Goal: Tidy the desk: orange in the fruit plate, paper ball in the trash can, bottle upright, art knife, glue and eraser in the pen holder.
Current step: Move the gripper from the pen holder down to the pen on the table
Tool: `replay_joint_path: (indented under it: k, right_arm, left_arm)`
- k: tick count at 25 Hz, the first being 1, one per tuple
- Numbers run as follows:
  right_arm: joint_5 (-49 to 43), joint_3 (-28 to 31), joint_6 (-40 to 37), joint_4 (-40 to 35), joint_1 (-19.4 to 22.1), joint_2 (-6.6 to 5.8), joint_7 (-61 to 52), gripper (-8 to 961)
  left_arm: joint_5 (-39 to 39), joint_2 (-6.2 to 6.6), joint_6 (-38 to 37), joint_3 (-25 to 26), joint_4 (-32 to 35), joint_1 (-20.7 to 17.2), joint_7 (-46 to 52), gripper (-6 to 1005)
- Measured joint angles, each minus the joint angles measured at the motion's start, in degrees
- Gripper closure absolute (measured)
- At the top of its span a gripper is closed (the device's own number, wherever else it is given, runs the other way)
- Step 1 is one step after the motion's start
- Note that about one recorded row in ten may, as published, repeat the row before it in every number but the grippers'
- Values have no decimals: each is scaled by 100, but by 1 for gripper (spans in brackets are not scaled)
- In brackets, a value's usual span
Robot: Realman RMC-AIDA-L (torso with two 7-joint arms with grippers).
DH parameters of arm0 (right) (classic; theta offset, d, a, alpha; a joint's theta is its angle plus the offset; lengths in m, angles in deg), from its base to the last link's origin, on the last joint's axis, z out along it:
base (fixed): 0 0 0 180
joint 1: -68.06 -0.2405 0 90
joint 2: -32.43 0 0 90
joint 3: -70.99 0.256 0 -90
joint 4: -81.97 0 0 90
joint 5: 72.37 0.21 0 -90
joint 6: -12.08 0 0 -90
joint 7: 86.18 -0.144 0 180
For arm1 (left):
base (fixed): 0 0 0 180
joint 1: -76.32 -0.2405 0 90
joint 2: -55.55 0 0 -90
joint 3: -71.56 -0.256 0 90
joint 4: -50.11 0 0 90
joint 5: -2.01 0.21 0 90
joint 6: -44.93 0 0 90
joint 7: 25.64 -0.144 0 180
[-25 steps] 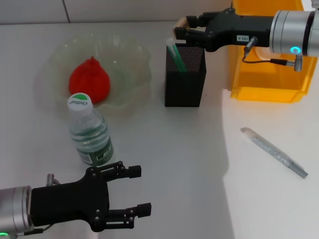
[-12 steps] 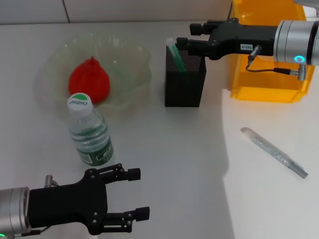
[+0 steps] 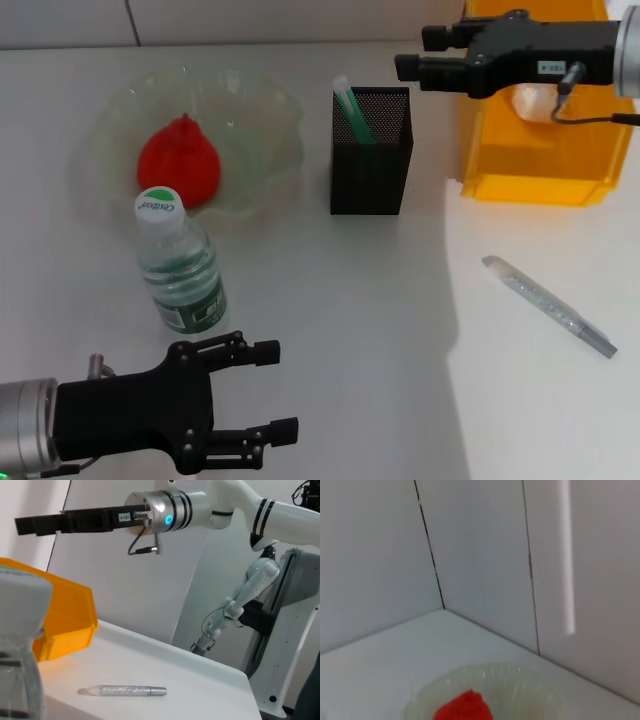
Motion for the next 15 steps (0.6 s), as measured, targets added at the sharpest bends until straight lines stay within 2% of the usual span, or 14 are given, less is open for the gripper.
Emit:
replay_joint_path:
  k: [6, 9, 12, 15]
  right_arm:
    - [-2088, 1, -1616, -2115, 198, 9, -1910, 389]
    - [-2952, -154, -2444, -2816, 197, 23, -2552, 390]
    - [-3578, -521, -2910, -3036, 206, 38, -2965, 390]
    - [-3777, -812, -2973, -2776, 216, 42, -3105, 390]
  left_arm:
    - [0, 0, 2, -22, 1, 26, 4, 157]
    - [-1, 0, -3, -13, 14, 31, 51, 157]
    - [-2, 0, -7, 4, 17, 35, 59, 157]
    - [-5, 0, -43, 8, 21, 45, 60, 157]
